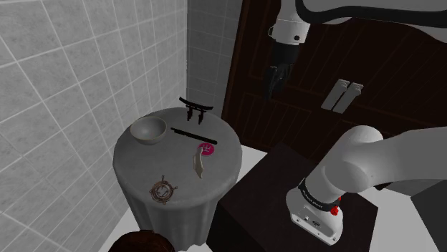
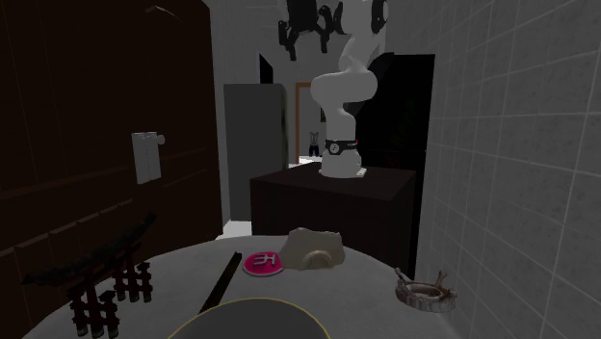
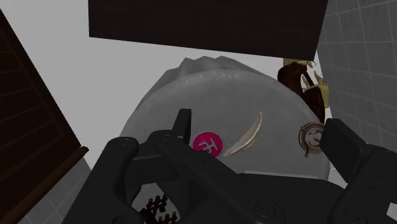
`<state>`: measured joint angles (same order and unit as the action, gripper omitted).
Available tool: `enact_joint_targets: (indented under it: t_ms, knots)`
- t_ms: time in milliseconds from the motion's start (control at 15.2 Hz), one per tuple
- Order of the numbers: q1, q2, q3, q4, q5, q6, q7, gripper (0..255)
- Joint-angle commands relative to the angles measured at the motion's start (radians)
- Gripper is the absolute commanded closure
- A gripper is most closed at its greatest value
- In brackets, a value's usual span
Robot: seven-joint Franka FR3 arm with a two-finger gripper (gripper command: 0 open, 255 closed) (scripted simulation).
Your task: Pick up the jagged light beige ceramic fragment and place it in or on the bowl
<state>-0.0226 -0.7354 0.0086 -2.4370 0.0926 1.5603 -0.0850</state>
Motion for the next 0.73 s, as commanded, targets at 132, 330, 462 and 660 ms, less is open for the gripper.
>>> enact_joint_targets:
  t_ms: [132,330,462,660]
  knots:
    - [0.003,-0.008,0.013,-0.071,0.019,0.083,0.016,0]
    - [0.01,-0.004,0.033,-0.168,0.05,0.214,0.038,0]
    - [0.017,0.01,0.049,-0.226,0.073,0.306,0.051,0]
    - [0.031,0.051,0.073,-0.301,0.11,0.453,0.068,0]
